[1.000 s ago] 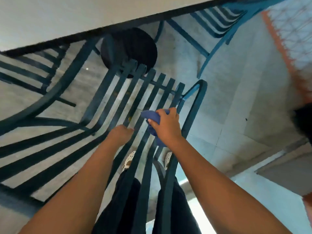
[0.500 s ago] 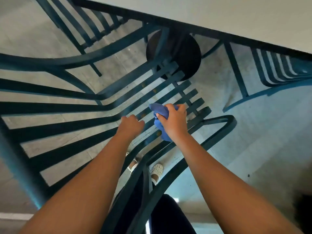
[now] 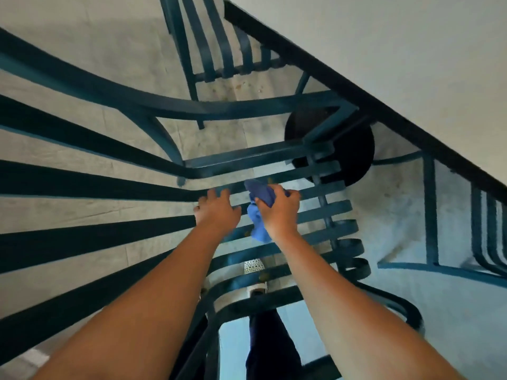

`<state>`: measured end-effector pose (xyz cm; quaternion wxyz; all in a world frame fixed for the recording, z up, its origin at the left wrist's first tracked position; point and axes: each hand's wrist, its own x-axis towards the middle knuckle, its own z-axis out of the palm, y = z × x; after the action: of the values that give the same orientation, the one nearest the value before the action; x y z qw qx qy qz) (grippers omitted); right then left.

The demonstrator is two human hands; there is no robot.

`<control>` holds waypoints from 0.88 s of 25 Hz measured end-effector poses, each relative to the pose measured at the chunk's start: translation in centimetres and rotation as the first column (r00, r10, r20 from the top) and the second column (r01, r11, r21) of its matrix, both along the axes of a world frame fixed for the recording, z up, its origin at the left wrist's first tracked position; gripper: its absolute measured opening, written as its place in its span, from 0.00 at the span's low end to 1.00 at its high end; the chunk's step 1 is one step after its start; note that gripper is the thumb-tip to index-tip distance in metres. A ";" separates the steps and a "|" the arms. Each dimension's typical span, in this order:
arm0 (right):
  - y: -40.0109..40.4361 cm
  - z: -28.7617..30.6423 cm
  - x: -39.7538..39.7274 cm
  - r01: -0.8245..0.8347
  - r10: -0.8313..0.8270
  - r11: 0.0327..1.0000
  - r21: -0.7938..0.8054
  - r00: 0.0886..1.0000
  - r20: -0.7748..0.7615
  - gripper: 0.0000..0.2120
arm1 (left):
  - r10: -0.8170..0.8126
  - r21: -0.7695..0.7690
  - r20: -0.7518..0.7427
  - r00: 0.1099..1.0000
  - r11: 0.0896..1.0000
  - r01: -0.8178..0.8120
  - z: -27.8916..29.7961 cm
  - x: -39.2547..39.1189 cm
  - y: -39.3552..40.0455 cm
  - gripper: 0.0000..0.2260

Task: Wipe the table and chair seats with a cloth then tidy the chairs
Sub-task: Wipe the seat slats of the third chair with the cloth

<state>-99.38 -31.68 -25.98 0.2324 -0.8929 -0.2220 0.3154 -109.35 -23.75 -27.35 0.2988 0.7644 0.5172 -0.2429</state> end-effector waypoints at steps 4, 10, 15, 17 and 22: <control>3.4 -2.2 1.3 -0.046 0.048 0.997 0.063 0.998 -0.032 0.16 | -0.018 0.062 -0.013 1.000 0.998 0.019 -3.1 1.1 1.5 0.28; 8.4 -5.8 2.7 -0.359 0.343 0.930 -0.077 0.924 -0.172 0.39 | 0.056 0.247 -0.014 0.998 0.968 -0.051 -7.9 1.6 3.2 0.35; 9.6 -11.6 3.2 -0.738 0.767 0.615 -0.279 0.642 -0.006 0.36 | -0.140 0.223 -0.077 0.987 0.963 0.154 -11.0 1.0 5.0 0.41; 9.6 -13.3 3.0 -0.779 0.818 0.575 -0.250 0.556 0.150 0.36 | -0.149 0.233 -0.058 0.987 0.960 0.159 -11.8 1.1 5.5 0.41; 11.9 -14.6 0.4 -0.867 0.934 0.334 -0.371 0.251 0.254 0.46 | -0.192 0.275 -0.214 0.958 0.929 0.248 -11.5 0.8 6.2 0.54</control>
<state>-98.97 -19.73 -40.56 -0.1149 -0.6625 -0.7115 0.2039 -108.55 -17.54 -38.87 0.1017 0.8283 0.4839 -0.2634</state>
